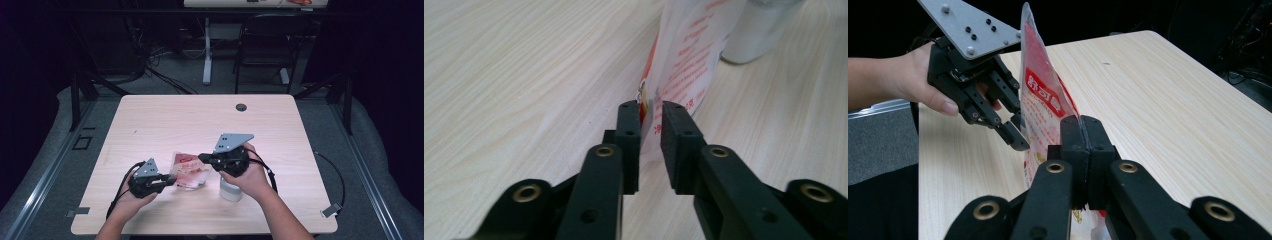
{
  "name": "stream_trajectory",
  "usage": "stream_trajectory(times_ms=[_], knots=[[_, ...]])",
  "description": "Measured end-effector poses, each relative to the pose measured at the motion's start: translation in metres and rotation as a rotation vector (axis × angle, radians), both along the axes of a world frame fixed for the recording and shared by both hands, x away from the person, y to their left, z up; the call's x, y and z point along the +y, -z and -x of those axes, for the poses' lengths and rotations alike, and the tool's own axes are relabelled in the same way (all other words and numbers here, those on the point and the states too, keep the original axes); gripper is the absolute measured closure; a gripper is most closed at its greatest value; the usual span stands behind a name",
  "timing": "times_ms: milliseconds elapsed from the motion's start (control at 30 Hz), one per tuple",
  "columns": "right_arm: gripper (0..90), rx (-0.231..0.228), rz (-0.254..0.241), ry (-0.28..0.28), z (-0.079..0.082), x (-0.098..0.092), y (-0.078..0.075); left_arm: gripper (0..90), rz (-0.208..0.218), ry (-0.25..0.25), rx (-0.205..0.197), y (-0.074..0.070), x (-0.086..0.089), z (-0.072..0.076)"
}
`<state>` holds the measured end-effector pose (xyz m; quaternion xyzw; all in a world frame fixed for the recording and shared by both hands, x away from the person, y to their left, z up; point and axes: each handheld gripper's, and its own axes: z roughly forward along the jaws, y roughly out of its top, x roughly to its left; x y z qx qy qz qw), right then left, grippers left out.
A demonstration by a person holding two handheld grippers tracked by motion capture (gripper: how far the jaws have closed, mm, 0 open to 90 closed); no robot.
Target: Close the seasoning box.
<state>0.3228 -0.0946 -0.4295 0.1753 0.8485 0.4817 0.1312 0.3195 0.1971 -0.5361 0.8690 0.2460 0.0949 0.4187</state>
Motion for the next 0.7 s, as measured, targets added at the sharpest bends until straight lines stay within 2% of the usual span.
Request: stream_trajectory(times_ms=[133, 300, 500, 633, 667, 700], knots=[[90.0, 0.002, -0.007, -0.003, 0.000, 0.001, 0.000, 68.7, -0.001, 0.002, -0.003, 0.000, 0.000, 0.001], [89.6, 0.000, -0.010, -0.007, 0.000, 0.003, 0.001, 64.0, 0.009, -0.008, -0.017, -0.002, 0.001, 0.002], [87.4, 0.006, -0.026, -0.025, 0.001, 0.009, 0.002, 63.8, 0.055, -0.005, -0.036, -0.010, 0.004, 0.004], [85.6, 0.009, -0.030, -0.029, 0.001, 0.012, 0.002, 65.5, 0.053, -0.006, -0.041, -0.010, 0.004, 0.005], [80.7, 0.008, -0.035, -0.023, 0.001, 0.014, 0.003, 67.4, 0.049, 0.000, -0.045, -0.010, 0.004, 0.005], [79.8, 0.013, -0.036, -0.026, 0.000, 0.014, 0.003, 68.0, 0.049, 0.000, -0.045, -0.010, 0.004, 0.005]])
